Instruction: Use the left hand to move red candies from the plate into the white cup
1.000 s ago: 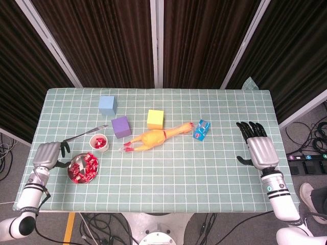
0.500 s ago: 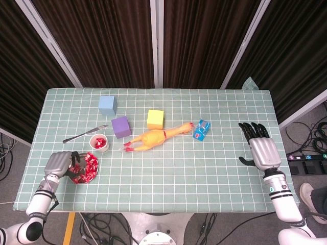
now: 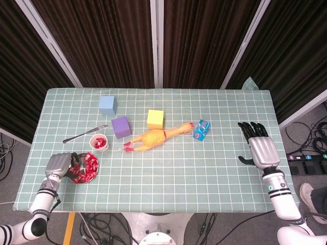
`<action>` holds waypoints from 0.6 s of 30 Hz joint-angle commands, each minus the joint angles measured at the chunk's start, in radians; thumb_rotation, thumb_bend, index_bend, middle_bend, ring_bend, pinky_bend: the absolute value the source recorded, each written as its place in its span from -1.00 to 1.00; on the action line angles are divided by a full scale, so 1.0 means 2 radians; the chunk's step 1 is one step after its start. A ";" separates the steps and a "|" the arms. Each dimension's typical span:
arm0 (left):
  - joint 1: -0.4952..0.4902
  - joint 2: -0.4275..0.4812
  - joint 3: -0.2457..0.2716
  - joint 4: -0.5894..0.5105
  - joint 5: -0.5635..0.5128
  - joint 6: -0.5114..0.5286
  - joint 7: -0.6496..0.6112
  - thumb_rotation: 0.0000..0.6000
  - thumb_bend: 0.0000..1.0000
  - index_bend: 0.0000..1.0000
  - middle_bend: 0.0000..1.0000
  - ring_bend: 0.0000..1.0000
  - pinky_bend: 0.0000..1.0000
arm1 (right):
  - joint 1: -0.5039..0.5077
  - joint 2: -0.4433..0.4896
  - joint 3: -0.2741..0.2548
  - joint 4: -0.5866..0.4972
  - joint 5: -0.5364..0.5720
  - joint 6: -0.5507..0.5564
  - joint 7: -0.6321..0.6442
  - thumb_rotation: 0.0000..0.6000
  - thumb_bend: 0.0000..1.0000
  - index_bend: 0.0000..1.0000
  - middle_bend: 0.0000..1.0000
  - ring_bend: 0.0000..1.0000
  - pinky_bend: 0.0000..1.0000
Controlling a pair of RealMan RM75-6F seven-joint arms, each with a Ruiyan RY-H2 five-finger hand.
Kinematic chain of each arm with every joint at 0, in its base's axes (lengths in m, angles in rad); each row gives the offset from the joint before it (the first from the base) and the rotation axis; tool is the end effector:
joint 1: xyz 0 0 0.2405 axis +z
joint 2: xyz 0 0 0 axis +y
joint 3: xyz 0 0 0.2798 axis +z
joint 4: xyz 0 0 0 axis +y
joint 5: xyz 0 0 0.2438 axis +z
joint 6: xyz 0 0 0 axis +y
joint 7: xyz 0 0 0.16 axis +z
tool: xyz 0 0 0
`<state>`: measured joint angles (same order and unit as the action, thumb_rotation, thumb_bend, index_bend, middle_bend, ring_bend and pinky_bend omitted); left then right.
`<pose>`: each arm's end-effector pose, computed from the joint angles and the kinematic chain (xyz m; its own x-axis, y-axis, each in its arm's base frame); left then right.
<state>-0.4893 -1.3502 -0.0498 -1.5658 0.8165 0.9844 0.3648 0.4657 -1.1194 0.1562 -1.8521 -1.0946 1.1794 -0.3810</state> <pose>-0.3307 0.3047 0.0033 0.3519 0.4714 0.8087 0.8880 0.1052 -0.4477 -0.2412 -0.3208 0.0954 0.4575 -0.1548 0.8756 -0.8890 -0.1012 0.4466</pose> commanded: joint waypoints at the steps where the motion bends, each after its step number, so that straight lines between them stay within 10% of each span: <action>1: -0.002 -0.006 0.000 0.009 -0.004 -0.003 0.003 1.00 -0.71 -0.03 0.23 0.95 1.00 | 0.001 -0.001 0.000 0.001 0.002 -0.001 -0.002 1.00 -0.80 -0.94 -0.85 -1.00 -1.00; 18: -0.013 -0.029 0.000 0.049 -0.027 -0.022 0.017 1.00 -0.68 0.06 0.26 0.95 1.00 | 0.005 -0.005 0.001 0.004 0.012 -0.003 -0.008 1.00 -0.80 -0.94 -0.83 -1.00 -1.00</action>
<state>-0.5151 -1.4069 -0.0511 -1.4701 0.7643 0.9421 0.3971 0.4752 -1.1298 0.1579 -1.8439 -1.0712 1.1737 -0.3971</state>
